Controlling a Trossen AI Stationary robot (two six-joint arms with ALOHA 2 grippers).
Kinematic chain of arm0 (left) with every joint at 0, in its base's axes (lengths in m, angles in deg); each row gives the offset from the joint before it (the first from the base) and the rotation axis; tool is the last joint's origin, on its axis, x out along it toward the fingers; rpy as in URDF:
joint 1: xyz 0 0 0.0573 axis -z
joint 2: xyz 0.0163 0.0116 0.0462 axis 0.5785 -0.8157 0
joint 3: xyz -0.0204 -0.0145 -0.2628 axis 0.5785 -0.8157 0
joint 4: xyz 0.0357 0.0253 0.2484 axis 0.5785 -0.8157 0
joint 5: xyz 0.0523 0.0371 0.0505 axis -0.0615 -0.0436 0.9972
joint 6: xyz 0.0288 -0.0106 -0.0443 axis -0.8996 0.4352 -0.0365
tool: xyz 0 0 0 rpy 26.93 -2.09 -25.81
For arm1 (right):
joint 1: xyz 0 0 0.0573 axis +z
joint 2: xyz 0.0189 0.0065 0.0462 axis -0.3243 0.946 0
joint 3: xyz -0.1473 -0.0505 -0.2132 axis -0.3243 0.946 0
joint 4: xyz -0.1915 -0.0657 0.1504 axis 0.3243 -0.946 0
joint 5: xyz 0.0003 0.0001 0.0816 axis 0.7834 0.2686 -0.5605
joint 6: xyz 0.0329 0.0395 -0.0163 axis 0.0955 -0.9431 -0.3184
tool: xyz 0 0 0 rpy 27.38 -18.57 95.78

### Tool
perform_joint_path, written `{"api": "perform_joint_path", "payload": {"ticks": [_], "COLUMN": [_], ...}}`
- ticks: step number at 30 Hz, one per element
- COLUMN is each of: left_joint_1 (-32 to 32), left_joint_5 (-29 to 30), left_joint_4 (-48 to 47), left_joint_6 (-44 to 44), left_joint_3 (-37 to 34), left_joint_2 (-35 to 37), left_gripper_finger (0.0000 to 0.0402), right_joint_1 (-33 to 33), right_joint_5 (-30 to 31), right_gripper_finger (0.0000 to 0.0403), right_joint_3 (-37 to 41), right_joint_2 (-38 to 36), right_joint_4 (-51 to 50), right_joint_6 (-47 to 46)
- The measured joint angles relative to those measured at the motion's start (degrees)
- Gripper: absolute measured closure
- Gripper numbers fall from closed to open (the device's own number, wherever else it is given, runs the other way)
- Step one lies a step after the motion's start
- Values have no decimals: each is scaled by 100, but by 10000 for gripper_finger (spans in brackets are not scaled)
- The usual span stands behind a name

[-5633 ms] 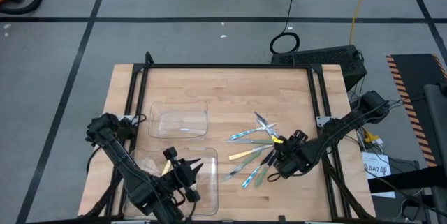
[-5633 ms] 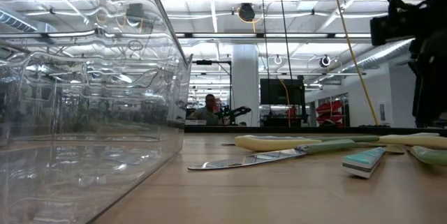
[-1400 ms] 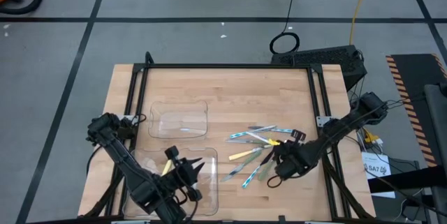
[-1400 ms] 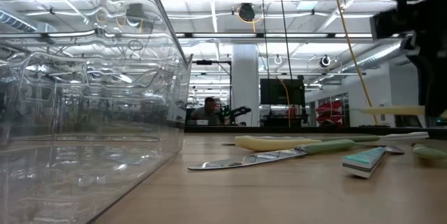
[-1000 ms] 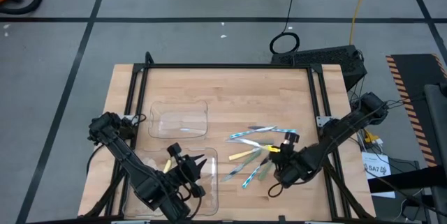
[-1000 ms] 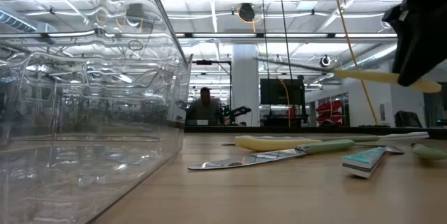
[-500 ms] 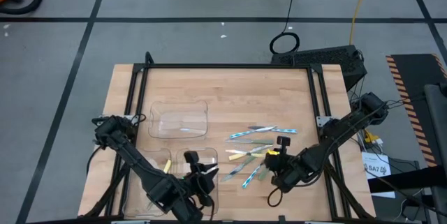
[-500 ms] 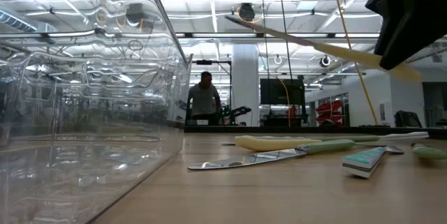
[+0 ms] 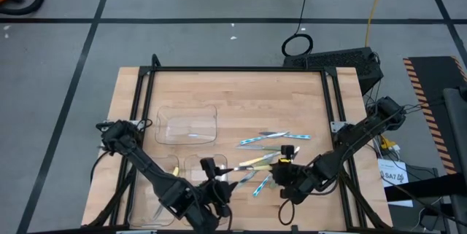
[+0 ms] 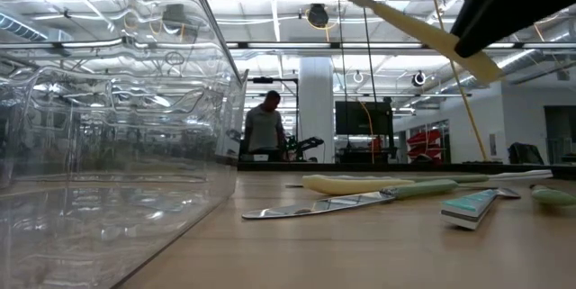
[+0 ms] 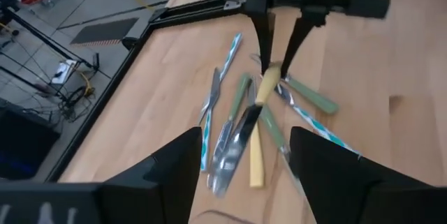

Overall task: Sort silverware by color (type)
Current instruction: Put the right yellow table knife into the bottom left transparent bin

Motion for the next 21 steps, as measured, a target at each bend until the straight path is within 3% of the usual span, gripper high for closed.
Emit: {"api": "perform_joint_path", "payload": {"ticks": [9, 16, 21], "left_joint_1": [-144, -675, -1033], "left_joint_5": [-187, -1133, -1487], "left_joint_4": [648, 1219, 1352], "left_joint_6": [-658, -1452, -1648], "left_joint_3": [2, 2, 4], "left_joint_2": [-123, -446, -455], "left_gripper_finger": [174, 174, 174], "right_joint_1": [-7, -7, -7], "right_joint_5": [148, 279, 278], "right_gripper_finger": [337, 337, 337], "right_joint_3": [-2, -2, -2], "right_joint_2": [13, 15, 17], "right_joint_4": [171, 361, 302], "right_joint_6": [428, 710, 713]}}
